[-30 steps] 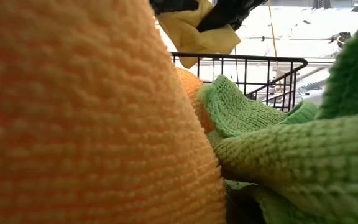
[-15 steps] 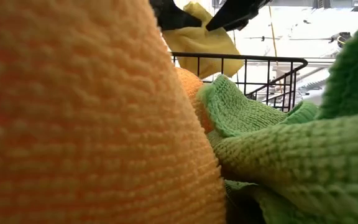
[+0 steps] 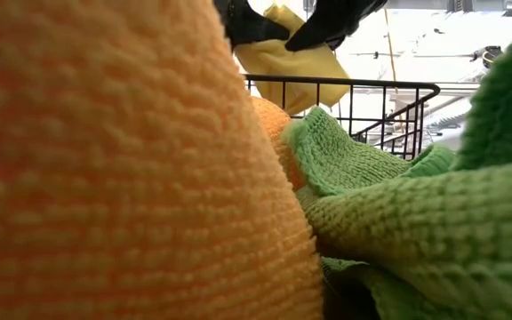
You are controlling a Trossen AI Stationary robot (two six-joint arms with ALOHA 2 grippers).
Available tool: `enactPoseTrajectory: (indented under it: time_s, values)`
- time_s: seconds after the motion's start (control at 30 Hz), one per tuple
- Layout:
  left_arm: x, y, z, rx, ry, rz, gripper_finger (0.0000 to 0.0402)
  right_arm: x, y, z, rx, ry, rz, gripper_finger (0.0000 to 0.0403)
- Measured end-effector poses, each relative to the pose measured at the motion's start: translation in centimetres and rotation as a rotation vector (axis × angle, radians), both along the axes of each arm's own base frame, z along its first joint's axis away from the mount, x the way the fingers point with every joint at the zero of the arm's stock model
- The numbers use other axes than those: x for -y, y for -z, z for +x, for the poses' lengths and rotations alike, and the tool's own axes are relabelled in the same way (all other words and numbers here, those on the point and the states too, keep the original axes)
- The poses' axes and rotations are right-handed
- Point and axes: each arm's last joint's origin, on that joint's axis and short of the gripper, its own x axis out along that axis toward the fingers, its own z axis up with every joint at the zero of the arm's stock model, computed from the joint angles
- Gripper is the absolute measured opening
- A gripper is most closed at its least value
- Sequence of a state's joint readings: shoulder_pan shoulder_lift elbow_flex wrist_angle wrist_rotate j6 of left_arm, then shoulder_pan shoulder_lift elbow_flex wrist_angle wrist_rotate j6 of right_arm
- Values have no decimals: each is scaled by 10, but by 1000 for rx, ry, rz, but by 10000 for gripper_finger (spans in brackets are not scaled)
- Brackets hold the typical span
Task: Sort microfiber towel by color & place in baskets
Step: Put the yellow microfiber cloth into the white bin
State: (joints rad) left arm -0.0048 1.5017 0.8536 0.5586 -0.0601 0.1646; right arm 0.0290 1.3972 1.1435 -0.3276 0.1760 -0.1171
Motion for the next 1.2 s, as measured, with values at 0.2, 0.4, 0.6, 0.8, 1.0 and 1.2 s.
enactPoseTrajectory:
  time_s: [0.2, 0.4, 0.6, 0.8, 1.0, 1.2]
  values:
    - [-1, 3, -1, -36, -53, -21, 122, 14, 1, 0, -18, 17, -38, 15]
    - [-4, -2, -17, -155, -167, 0, 226, 32, 3, -3, -54, 56, -85, 5]
    - [-11, -20, -48, -211, -460, 0, 289, 63, -3, -3, -13, 100, -171, 6]
    - [-14, -21, -70, -308, -572, -17, 291, 110, -21, 2, 21, 184, -189, 6]
    - [-14, -13, -71, -325, -552, 29, 292, 171, -18, 22, -27, 112, -52, 6]
    - [-19, -12, -80, -316, -562, 47, 292, 216, 5, 45, -157, 23, 146, 6]
